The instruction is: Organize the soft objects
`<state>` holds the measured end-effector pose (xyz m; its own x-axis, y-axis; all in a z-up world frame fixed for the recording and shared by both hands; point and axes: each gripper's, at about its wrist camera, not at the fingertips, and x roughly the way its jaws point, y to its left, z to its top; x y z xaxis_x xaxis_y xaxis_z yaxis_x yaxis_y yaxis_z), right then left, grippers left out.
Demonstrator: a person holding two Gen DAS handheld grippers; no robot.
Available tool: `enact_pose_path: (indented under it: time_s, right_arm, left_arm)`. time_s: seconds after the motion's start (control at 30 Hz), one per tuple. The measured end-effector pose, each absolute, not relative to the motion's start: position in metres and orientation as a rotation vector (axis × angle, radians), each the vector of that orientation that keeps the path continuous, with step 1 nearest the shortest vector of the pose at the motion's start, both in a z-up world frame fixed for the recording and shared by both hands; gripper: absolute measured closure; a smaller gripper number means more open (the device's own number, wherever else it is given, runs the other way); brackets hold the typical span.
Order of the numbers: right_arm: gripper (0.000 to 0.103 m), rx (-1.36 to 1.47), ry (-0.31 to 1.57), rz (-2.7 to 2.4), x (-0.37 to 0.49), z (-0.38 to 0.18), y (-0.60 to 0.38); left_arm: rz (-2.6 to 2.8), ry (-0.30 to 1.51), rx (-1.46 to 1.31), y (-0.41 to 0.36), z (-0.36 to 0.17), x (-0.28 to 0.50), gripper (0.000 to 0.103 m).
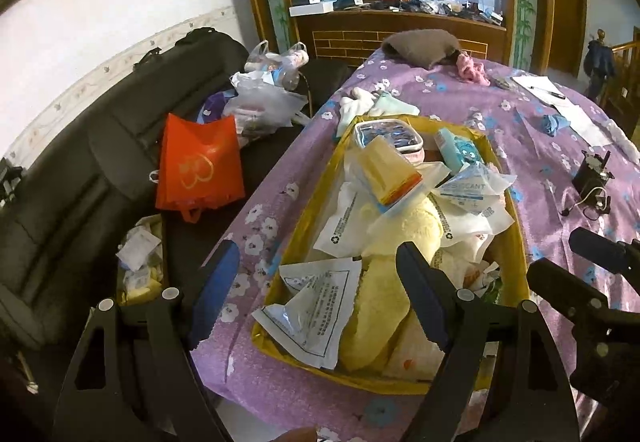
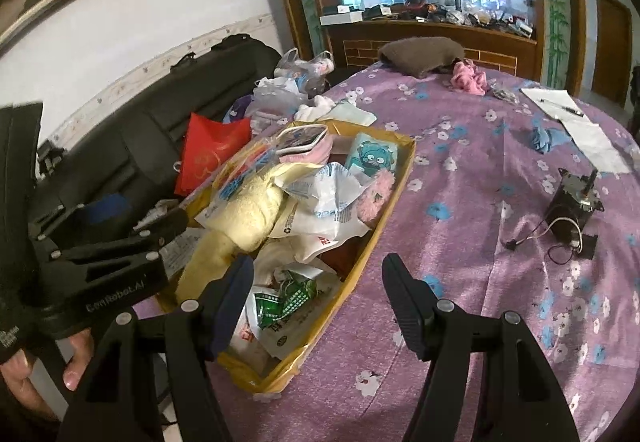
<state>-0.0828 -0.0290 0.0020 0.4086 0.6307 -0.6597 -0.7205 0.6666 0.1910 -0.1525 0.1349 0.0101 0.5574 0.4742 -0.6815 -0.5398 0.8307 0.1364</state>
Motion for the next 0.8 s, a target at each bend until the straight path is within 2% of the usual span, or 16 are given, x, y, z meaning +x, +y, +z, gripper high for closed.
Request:
enact_pose_path:
  time_s: [0.8]
  right_arm:
    - [0.034, -0.127, 0.786, 0.861, -0.092, 0.003, -0.03]
  left_arm:
    - [0.62, 0.793, -0.066, 0.129, 0.004, -0.153, 0.021]
